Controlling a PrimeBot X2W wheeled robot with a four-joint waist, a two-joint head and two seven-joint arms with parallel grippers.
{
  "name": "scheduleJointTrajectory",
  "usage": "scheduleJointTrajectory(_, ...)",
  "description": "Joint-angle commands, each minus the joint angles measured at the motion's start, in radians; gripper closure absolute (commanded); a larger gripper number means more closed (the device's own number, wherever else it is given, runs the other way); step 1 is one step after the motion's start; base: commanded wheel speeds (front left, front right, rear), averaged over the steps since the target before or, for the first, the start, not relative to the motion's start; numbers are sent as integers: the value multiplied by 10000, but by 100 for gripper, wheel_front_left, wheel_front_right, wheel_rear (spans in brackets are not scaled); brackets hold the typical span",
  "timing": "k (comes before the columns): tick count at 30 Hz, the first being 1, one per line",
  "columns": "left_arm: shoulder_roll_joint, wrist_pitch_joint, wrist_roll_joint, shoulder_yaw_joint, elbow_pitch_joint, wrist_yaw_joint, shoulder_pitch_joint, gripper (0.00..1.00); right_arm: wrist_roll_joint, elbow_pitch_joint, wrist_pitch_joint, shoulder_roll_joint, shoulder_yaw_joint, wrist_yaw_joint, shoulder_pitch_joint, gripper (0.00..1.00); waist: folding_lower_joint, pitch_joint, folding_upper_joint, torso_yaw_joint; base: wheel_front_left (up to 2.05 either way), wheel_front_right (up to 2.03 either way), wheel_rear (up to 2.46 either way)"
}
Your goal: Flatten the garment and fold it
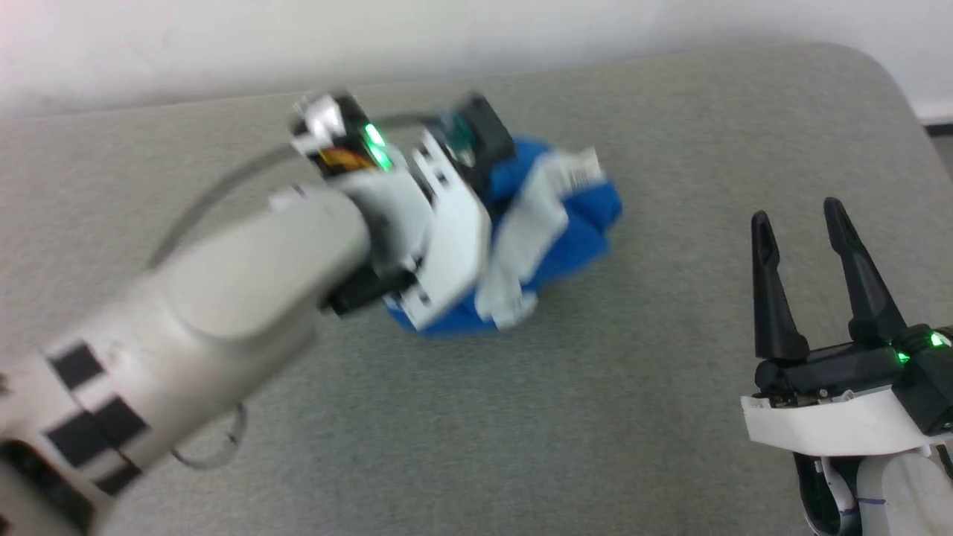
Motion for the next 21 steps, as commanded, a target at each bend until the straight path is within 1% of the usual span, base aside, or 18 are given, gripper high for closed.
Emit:
scheduleJointTrajectory(1,-181,-51,-84,-84,87,-65,334,100,89,25,-47,29,40,-19,-34,0,0,166,0,-560,0,0,0)
scheduleJointTrajectory(3,-491,56,-170,-163,251,-65,840,100,118,36,-47,29,73,-19,-89,0,0,256,0,-660,0,0,0)
scheduleJointTrajectory(5,-760,525,76,-179,247,-65,1589,100,133,52,-47,29,118,-19,-136,0,0,337,0,-743,0,0,0)
scheduleJointTrajectory(10,-1134,1353,587,-185,160,-65,3232,100,133,132,-47,29,107,-19,-155,0,0,417,0,-756,0,0,0)
scheduleJointTrajectory(13,-1207,1221,563,-186,297,-65,3560,100,85,186,-47,29,114,-19,-169,0,0,385,0,-641,0,0,0)
scheduleJointTrajectory(15,-1235,811,644,-186,438,-65,3536,100,50,207,-47,29,113,-19,-173,0,0,306,0,-533,0,0,0)
scheduleJointTrajectory(16,-1272,470,559,-187,534,-65,3488,20,22,220,-47,29,117,-19,-159,0,0,237,0,-472,0,0,0)
scheduleJointTrajectory(17,-1309,-65,407,-184,678,-65,3381,0,-8,232,-47,29,117,-19,-135,0,0,170,0,-408,0,0,0)
scheduleJointTrajectory(19,-1401,-1023,157,-176,900,-65,3137,0,-51,243,-47,29,107,-19,-81,0,0,11,0,-285,0,0,0)
scheduleJointTrajectory(21,-1454,-1996,207,-148,1044,-65,2911,0,-93,256,-47,29,83,-19,7,0,0,-182,0,-152,0,0,0)
